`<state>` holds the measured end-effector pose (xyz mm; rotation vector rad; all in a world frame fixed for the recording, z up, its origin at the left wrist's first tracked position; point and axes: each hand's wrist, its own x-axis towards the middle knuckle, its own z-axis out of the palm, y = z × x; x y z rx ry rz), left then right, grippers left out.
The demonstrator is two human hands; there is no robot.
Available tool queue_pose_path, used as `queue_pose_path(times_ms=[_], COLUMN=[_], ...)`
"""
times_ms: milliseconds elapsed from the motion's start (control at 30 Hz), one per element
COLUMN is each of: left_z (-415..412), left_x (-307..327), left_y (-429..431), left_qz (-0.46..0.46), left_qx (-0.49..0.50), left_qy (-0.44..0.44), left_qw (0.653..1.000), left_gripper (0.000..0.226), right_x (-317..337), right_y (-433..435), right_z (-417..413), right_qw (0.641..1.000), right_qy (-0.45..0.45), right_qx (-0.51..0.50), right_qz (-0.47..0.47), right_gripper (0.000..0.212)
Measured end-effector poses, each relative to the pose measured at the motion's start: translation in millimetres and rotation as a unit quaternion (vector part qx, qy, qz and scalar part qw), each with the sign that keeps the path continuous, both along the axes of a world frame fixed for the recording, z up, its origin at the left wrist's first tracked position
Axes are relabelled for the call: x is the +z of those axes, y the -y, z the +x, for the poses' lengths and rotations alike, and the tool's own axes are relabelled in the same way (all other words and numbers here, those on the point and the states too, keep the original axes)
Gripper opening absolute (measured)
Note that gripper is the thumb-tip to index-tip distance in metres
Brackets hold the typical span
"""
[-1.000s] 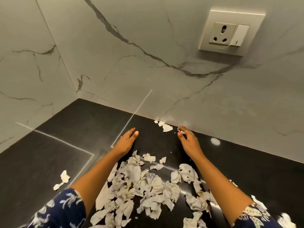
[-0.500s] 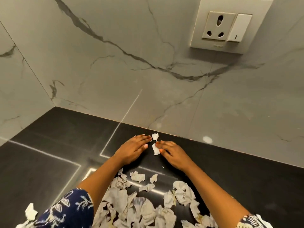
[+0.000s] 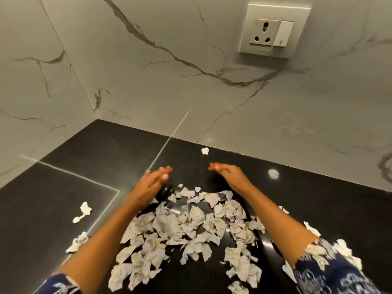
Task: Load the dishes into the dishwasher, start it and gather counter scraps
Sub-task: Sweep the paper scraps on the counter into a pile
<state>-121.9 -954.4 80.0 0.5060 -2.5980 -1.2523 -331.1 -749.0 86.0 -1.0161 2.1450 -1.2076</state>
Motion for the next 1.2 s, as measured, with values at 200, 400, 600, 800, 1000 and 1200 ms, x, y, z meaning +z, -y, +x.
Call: queue_pose_path(times_ms=[200,400,600,800,1000,1200], left_z=[118.1,128.2,90.1,97.6,214.6,222.0], left_x=[-20.1,-40.2,-30.8,-10.2,-32.2,-47.0], left_y=[85.1,52.5,-23.8,-49.6,-43.4,-49.6], left_qz=[-0.139,-0.168,-0.169,0.008,-0.137,-0.180], left_qx=[0.315,0.244,0.130,0.113,0.362,0.367], left_qy=[0.213,0.237,0.199,0.123,0.198,0.230], left_qw=[0.914,0.925,0.956,0.986,0.900,0.883], left_gripper=[0.053,0.061,0.057,0.051,0.053,0.071], right_x=[-14.0,-25.8,-18.8,9.1,15.4,-17.2], right_y=[86.9,90.3,37.6,23.4,109.1,131.9], right_z=[-46.7,3.7,76.7,95.2,118.4,121.2], right_qw=[0.963,0.942,0.935,0.946,0.935,0.896], right_qy=[-0.180,-0.189,-0.114,-0.173,-0.248,-0.215], right_qx=[0.074,0.196,0.302,0.226,0.218,0.321], right_qz=[0.188,0.196,0.148,0.155,0.128,0.221], right_gripper=[0.055,0.049,0.044,0.044,0.047,0.062])
